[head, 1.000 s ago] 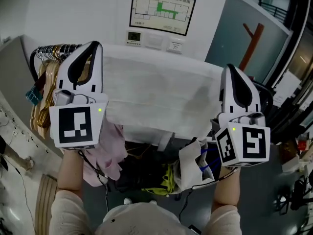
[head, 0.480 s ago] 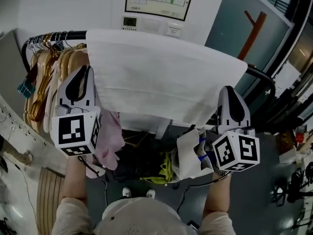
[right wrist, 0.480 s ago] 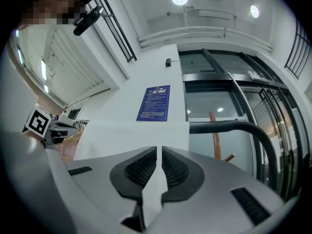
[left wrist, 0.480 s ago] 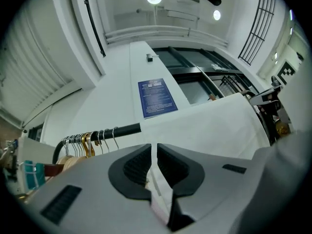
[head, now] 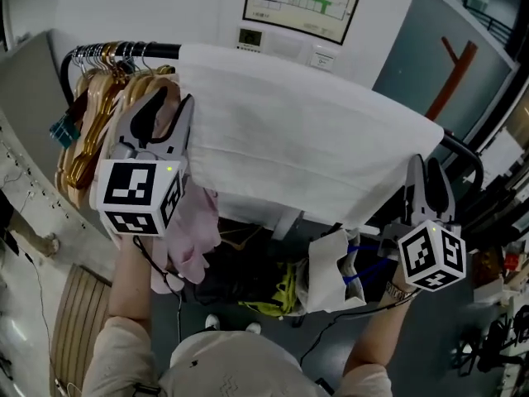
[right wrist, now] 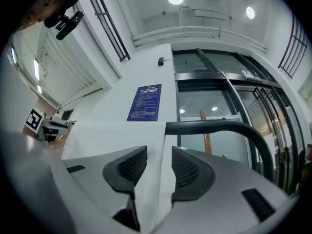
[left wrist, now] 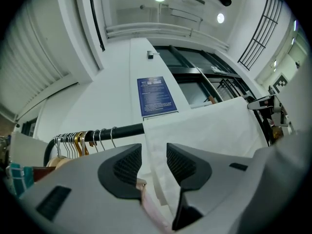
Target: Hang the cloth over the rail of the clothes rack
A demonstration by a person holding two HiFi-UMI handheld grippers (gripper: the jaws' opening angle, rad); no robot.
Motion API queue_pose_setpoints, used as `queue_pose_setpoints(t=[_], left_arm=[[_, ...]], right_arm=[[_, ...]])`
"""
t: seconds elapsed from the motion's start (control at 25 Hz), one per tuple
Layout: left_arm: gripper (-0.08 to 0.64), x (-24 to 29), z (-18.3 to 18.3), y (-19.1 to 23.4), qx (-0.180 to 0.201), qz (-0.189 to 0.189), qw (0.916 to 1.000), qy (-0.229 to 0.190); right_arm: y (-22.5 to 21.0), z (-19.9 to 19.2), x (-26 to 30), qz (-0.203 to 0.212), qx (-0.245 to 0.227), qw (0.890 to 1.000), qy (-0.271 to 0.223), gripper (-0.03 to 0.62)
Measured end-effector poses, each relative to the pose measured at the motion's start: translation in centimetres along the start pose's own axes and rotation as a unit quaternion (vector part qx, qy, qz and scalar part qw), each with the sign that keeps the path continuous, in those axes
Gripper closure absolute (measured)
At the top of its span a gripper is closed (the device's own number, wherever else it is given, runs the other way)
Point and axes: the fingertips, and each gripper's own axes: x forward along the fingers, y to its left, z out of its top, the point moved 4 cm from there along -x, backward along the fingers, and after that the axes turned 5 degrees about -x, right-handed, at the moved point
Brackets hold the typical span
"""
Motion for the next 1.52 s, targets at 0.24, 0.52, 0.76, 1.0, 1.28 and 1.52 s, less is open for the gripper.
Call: queue_pose_setpoints(t=[0.24, 0.52, 0.76, 1.0, 1.28, 1.52], left_arm=[[0.414, 1.6, -0.3, 0.4, -0.031, -0.035, 0.9987, 0.02], [0.414, 3.2, -0.7, 1.0, -0.085, -0.016, 0.9961, 0.019], [0.535, 3.6, -0.7, 1.4, -0.086, -0.014, 0.9961, 0.015], [0.543, 3.7, -0.7, 1.4, -0.076, -0.002, 0.997, 0.01], [0.545, 3.7, -0.8, 1.6, -0.08, 0.004, 0.9968, 0.007], [0.542, 3.0, -0.6, 1.2, -0.036, 0.026, 0.999, 0.0]], right_arm=[[0.4, 0.0, 1.3, 0.002, 0.004, 1.0, -0.004, 0.446], [0.3, 0.2, 2.1, 0.008, -0.006, 1.0, 0.001, 0.446], [0.4, 0.3, 2.3, 0.01, -0.018, 1.0, -0.001, 0.559], [0.4, 0.4, 2.2, 0.011, -0.023, 1.0, -0.003, 0.571], [0.6, 0.3, 2.2, 0.013, -0.011, 1.0, -0.005, 0.571], [0.8, 0.3, 1.7, 0.004, -0.017, 1.0, -0.014, 0.569]])
